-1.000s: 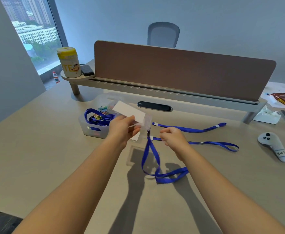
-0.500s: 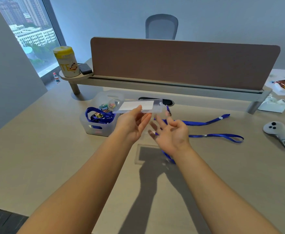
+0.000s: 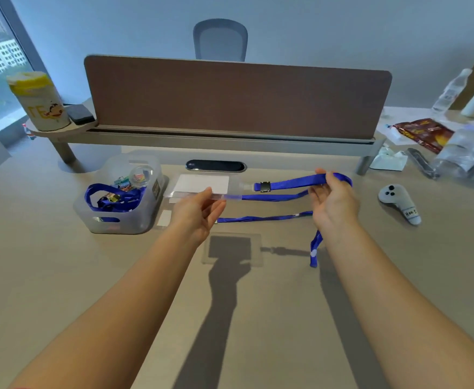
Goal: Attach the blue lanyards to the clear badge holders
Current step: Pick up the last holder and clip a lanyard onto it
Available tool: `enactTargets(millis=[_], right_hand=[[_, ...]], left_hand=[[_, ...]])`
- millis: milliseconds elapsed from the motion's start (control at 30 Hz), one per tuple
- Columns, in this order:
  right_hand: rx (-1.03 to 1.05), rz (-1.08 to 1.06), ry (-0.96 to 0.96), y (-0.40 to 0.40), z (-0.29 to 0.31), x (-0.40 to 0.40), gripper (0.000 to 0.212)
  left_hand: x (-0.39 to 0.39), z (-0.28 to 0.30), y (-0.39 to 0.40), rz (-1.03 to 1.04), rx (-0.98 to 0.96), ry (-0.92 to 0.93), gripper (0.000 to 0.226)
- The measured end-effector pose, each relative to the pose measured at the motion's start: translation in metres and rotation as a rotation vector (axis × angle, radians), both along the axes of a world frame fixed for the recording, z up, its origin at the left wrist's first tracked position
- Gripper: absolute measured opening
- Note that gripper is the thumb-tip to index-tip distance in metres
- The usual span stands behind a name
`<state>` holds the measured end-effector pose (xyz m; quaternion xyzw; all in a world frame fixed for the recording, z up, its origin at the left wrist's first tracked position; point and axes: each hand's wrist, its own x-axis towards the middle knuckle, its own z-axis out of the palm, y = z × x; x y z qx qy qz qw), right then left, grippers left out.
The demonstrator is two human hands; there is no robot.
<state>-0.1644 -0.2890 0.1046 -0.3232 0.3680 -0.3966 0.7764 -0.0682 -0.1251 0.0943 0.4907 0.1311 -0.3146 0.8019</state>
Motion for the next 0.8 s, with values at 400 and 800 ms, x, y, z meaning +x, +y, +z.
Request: enactTargets(millis=[400, 800], right_hand=[[0.008, 0.000, 0.247, 0.004, -0.074, 0.017, 0.022], [0.283, 0.213, 0.547, 0.035, -0.162, 0.050, 0.041]], left_hand=[[0.023, -0.080, 0.019, -0.009, 0.082, 0.068, 0.023], [0.058, -0.149, 0.062, 0.021, 0.278, 0.206, 0.020]])
